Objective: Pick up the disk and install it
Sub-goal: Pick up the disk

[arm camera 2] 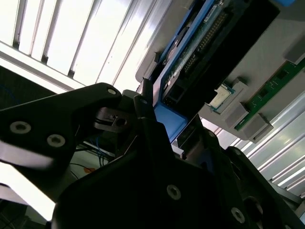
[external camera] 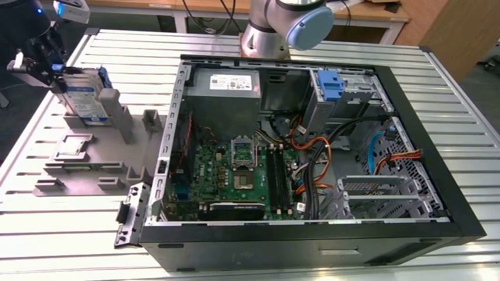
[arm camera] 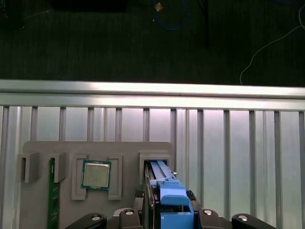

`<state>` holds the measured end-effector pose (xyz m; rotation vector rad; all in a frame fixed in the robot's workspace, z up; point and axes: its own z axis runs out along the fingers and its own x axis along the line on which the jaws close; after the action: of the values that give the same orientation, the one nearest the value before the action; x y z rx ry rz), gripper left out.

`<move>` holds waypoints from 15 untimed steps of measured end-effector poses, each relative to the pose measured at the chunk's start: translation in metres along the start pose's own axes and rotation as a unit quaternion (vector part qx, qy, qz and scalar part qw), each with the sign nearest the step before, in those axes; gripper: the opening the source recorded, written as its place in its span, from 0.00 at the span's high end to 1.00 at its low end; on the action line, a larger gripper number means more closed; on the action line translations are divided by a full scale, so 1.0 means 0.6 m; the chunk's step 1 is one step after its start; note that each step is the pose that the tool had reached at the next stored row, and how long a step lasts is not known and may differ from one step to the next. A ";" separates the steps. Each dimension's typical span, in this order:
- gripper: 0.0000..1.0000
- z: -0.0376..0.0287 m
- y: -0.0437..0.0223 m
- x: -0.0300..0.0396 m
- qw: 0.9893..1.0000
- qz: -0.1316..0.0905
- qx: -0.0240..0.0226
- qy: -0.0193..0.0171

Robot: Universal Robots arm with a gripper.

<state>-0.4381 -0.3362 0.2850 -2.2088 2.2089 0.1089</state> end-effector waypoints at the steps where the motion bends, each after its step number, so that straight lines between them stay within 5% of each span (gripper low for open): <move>1: 0.55 0.000 0.000 0.000 1.000 0.000 0.000 0.001; 15: 0.63 0.000 0.000 0.000 1.000 0.000 0.000 0.002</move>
<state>-0.4381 -0.3362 0.2851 -2.2106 2.2111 0.1049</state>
